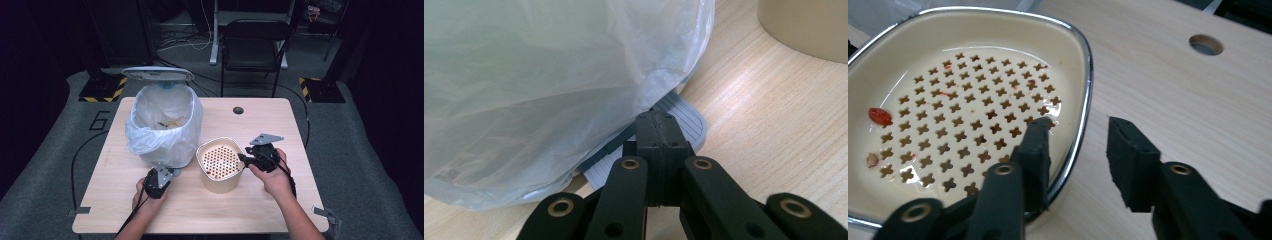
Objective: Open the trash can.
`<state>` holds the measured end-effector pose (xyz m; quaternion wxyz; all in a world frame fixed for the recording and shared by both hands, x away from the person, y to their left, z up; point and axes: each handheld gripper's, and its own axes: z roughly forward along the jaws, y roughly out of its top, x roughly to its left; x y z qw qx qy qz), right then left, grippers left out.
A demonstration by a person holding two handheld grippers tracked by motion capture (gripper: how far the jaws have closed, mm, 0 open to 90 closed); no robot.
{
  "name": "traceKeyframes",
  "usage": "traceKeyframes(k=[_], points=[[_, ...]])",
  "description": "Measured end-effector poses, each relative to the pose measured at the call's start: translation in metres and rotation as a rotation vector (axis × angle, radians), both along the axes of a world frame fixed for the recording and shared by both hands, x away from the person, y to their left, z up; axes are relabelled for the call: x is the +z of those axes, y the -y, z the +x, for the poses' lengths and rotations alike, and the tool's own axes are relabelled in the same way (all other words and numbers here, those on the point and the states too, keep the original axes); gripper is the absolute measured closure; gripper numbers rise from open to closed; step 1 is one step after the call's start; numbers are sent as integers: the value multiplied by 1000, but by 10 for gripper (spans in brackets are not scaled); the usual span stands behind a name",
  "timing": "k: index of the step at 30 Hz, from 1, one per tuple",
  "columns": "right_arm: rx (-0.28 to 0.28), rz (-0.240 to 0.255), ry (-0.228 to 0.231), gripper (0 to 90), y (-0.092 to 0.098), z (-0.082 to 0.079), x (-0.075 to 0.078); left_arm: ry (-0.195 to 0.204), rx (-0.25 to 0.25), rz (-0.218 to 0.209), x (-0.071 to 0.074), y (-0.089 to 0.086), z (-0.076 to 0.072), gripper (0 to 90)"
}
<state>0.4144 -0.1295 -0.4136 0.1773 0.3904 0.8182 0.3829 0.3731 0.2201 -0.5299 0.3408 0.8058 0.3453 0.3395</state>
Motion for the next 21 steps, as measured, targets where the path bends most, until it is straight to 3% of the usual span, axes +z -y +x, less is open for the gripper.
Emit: traceKeyframes(k=[4, 9, 21], points=[[26, -7, -25, 699, -4, 3, -3, 7, 3, 1, 0, 0, 0, 900], [25, -6, -42, 703, -4, 2, -4, 0, 0, 3, 0, 0, 0, 900], [65, -7, -55, 710, 15, -35, -3, 0, -1, 2, 0, 0, 0, 900]])
